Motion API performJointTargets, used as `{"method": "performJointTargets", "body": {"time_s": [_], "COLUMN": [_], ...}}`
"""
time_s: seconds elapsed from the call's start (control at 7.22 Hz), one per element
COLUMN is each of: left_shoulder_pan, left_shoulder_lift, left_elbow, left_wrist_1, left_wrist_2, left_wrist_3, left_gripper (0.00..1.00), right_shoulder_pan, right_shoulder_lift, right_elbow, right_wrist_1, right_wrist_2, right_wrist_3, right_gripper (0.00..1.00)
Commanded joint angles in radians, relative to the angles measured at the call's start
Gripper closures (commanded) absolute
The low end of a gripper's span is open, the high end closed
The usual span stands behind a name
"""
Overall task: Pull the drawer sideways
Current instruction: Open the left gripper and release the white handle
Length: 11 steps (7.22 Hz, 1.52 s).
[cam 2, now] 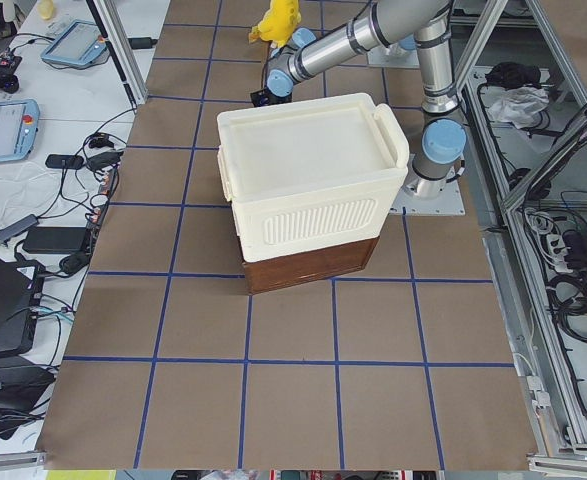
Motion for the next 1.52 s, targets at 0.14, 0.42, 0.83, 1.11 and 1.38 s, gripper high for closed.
{"method": "performJointTargets", "body": {"time_s": [0.14, 0.42, 0.83, 1.11, 1.38], "left_shoulder_pan": [0.0, -0.004, -0.014, -0.001, 0.088], "left_shoulder_lift": [0.006, 0.044, 0.156, 0.261, 0.355], "left_elbow": [0.006, 0.011, 0.234, 0.328, 0.341], "left_wrist_1": [0.017, 0.018, 0.107, 0.12, 0.12], "left_wrist_2": [-0.001, -0.026, -0.422, -0.695, -0.91], "left_wrist_3": [0.01, 0.042, 0.41, 0.503, 0.557], "left_gripper": [0.0, 0.0, 0.0, 0.0, 0.0], "right_shoulder_pan": [0.0, 0.0, 0.0, 0.0, 0.0], "right_shoulder_lift": [0.0, 0.0, 0.0, 0.0, 0.0], "right_elbow": [0.0, 0.0, 0.0, 0.0, 0.0], "right_wrist_1": [0.0, 0.0, 0.0, 0.0, 0.0], "right_wrist_2": [0.0, -0.002, 0.0, 0.0, 0.0], "right_wrist_3": [0.0, 0.0, 0.0, 0.0, -0.002], "right_gripper": [0.0, 0.0, 0.0, 0.0, 0.0]}}
